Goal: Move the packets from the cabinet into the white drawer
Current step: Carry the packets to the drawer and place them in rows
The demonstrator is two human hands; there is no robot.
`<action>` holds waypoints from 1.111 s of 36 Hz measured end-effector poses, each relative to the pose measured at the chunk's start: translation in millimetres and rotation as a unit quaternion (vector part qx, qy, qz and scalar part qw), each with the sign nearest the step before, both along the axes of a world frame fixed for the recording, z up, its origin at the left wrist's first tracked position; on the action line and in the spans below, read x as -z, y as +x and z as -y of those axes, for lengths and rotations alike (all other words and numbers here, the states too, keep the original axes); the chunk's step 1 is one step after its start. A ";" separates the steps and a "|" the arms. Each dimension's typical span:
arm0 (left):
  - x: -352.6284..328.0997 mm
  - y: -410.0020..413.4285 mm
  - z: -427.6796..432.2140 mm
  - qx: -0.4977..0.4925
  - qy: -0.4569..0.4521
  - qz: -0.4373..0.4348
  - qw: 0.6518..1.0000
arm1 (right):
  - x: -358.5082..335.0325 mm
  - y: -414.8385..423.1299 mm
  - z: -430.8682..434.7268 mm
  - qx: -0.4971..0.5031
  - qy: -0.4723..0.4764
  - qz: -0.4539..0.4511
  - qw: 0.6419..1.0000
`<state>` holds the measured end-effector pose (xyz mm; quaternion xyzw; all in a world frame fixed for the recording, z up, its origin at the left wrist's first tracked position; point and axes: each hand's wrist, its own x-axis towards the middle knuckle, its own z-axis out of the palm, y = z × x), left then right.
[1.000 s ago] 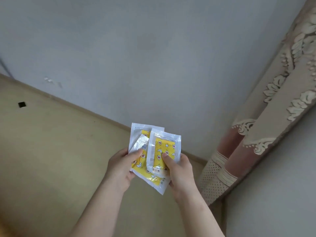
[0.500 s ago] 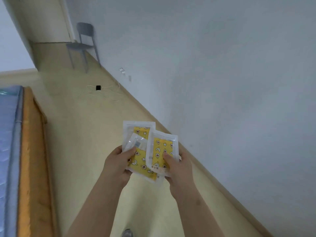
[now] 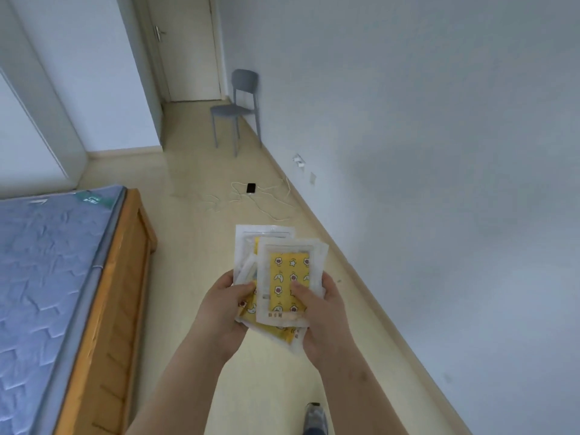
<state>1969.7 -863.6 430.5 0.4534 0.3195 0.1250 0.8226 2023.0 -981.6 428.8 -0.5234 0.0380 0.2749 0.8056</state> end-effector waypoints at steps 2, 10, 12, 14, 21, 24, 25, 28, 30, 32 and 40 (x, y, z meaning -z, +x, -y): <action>1.5 38.7 -18.0 0.015 0.008 0.005 1.000 | 1.6 40.7 -18.6 -0.022 0.005 0.009 1.000; -9.5 202.9 -85.4 -0.042 0.057 -0.012 0.997 | -6.9 215.6 -89.9 -0.060 0.006 0.042 0.997; -11.9 230.8 -107.6 -0.068 0.060 -0.018 0.996 | -8.7 248.2 -117.9 -0.069 0.004 0.044 0.997; -11.5 250.3 -132.5 -0.101 0.069 -0.027 0.992 | -6.9 271.7 -148.2 -0.091 -0.002 0.039 0.995; 9.4 312.7 -239.1 -0.187 0.057 -0.040 0.980 | 8.8 342.3 -266.4 -0.160 -0.033 0.018 0.986; 18.7 343.3 -300.7 -0.188 0.040 -0.023 0.981 | 9.8 373.9 -325.2 -0.169 -0.036 0.028 0.985; 19.9 353.1 -321.9 -0.179 0.032 -0.018 0.983 | 8.6 384.4 -345.9 -0.172 -0.037 0.030 0.984; 13.4 380.6 -382.2 -0.157 0.004 -0.011 0.988 | 1.3 416.6 -408.5 -0.187 -0.042 0.032 0.981; 5.2 396.9 -421.0 -0.163 -0.030 -0.003 0.986 | -3.6 437.5 -451.2 -0.203 -0.045 0.034 0.978; -0.2 412.3 -459.2 -0.179 -0.059 0.004 0.982 | -4.6 454.8 -490.6 -0.211 -0.042 0.033 0.976; 14.3 472.9 -587.2 -0.223 0.020 -0.080 0.971 | 14.4 511.6 -628.3 -0.250 -0.048 0.014 0.967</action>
